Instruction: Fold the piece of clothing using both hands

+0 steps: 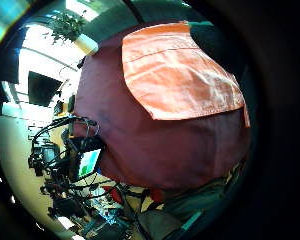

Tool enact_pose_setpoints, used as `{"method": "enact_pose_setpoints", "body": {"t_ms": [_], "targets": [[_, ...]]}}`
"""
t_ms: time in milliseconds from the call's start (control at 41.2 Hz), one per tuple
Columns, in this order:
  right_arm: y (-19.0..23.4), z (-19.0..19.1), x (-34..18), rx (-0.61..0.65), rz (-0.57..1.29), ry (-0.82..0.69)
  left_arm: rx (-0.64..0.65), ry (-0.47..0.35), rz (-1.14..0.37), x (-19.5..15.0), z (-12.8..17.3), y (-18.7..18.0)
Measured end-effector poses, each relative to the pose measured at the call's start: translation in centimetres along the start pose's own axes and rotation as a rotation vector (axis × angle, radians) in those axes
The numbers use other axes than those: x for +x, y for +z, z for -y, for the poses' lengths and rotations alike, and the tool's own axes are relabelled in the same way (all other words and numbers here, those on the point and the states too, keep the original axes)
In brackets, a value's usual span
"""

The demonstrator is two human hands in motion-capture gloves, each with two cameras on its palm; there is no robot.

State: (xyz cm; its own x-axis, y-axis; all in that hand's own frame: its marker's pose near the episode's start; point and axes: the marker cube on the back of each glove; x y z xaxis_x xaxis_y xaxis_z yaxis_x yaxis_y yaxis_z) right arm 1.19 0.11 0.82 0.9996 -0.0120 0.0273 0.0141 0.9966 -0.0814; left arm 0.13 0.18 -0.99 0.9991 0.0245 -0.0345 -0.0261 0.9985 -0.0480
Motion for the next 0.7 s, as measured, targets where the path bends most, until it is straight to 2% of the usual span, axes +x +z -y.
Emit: {"method": "enact_pose_setpoints", "body": {"t_ms": [146,364,461,631,704], "targets": [[2.2,0.8,0.9,-0.058,-0.006,0.014,-0.024,-0.007,0.011,0.0,1.2,2.2],[7.9,1.7,2.2,-0.244,0.003,0.014,-0.095,-0.003,0.033,0.0,1.7,5.7],[10.3,2.1,2.8,-0.302,-0.006,0.020,-0.141,-0.032,0.074,-0.3,1.3,6.3],[9.4,0.7,2.3,-0.298,-0.017,0.034,-0.239,-0.034,0.088,-0.2,0.3,6.6],[9.1,0.7,2.5,-0.252,-0.038,0.072,-0.316,-0.042,0.096,-0.4,0.1,7.5]]}}
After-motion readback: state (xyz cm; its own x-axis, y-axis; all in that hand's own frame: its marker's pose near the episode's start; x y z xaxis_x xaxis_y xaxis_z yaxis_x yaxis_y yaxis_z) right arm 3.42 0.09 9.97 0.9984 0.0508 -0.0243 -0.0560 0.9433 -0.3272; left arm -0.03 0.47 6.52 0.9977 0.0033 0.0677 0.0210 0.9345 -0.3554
